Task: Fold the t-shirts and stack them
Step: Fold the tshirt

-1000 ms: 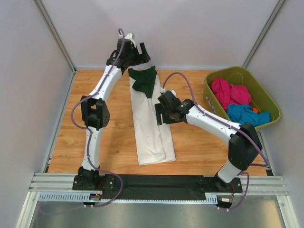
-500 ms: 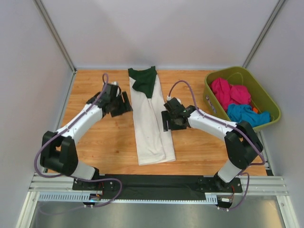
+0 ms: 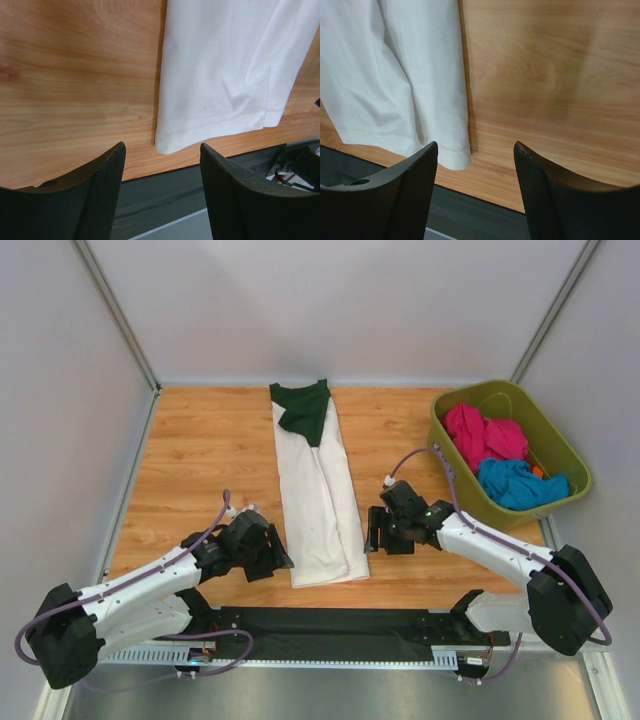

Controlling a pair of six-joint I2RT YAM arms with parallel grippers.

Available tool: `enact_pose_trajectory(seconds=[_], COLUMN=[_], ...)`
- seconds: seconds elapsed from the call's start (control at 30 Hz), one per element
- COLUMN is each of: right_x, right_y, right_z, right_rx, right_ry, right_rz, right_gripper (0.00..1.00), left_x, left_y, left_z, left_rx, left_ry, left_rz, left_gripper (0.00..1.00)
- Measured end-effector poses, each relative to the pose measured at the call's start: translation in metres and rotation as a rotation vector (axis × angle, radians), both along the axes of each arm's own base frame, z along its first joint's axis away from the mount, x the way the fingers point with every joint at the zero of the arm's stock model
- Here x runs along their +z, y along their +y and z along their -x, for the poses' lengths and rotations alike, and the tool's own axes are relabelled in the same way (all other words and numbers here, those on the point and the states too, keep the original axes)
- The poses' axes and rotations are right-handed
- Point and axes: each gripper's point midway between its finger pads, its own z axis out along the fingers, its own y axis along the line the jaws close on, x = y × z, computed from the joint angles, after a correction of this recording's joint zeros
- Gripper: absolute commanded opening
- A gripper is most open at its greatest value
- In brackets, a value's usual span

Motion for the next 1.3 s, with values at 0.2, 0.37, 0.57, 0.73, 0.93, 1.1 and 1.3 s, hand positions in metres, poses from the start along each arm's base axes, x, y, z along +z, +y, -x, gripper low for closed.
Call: enact_pose_trajectory(seconds=[0.2, 0.37, 0.57, 0.73, 0.93, 1.1, 1.3], right_x=[-0.025, -0.029, -0.027, -0.033, -0.033, -0.033, -0.033], right_y=[-0.005, 0.001, 0.013, 0.014, 0.017, 0.025, 0.051], right_z=[0.023, 0.025, 0.024, 0.029, 0.031, 0.037, 0.057], right_rx=[-0.028, -0.054, -0.064, -0.083, -0.115, -0.120, -0.078], right_ry=[0.071, 0.087, 0.076, 0.097, 0.096, 0.105, 0.133], right_rz=[-0.032, -0.078, -0.127, -0.145, -0.185, -0.219, -0.256], right_gripper=[0.61, 0.60, 0.60, 0.59, 0.56, 0.55, 0.54], left_x=[-0.019, -0.024, -0.033, -0.038, -0.042, -0.038, -0.034], left_y=[-0.002, -0.010, -0.018, -0.024, -0.021, -0.003, 0.016], left_z=[0.014, 0.014, 0.018, 0.019, 0.020, 0.022, 0.025], left_rx=[0.052, 0.051, 0.043, 0.035, 0.037, 0.063, 0.082], left_ry=[0.056, 0.074, 0.102, 0.114, 0.127, 0.102, 0.079], left_rz=[-0.003, 0.011, 0.026, 0.025, -0.001, -0.056, -0.114], left_gripper=[0.64, 0.62, 0.44, 0.19, 0.00, 0.00, 0.00])
